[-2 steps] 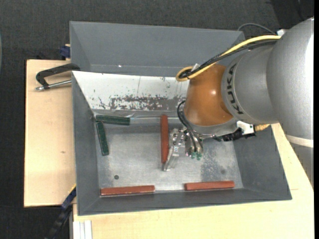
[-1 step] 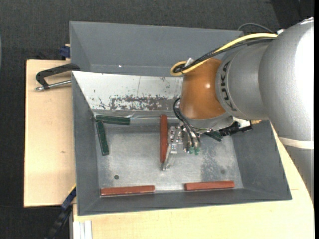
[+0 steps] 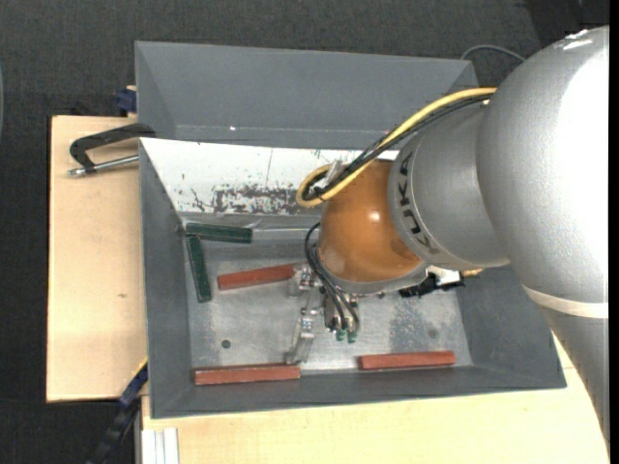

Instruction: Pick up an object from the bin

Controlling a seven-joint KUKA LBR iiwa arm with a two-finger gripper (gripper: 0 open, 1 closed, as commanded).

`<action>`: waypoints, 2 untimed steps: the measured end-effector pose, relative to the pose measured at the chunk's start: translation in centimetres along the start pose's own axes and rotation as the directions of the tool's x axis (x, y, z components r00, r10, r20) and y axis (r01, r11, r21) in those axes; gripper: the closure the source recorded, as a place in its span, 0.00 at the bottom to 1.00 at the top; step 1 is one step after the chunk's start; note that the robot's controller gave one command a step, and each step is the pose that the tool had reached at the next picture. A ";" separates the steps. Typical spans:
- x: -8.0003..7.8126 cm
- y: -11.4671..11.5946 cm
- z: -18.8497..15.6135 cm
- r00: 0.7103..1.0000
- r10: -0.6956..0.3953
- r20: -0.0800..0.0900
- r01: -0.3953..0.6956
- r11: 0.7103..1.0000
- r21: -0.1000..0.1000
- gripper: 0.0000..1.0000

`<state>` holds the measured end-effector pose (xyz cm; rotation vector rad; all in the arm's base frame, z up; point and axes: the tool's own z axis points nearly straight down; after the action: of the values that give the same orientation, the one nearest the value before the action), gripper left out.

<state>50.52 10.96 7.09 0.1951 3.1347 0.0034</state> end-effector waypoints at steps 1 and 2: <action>0.0 -0.1 0.0 1.000 0.000 0.000 0.000 1.000 0.001 0.00; -0.1 0.2 0.0 1.000 0.006 0.000 -0.006 1.000 0.002 0.00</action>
Offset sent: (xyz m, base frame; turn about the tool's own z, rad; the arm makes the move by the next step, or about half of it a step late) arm 0.0220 0.0506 -0.0009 0.0218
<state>50.68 11.10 7.05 0.2040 3.1344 0.0005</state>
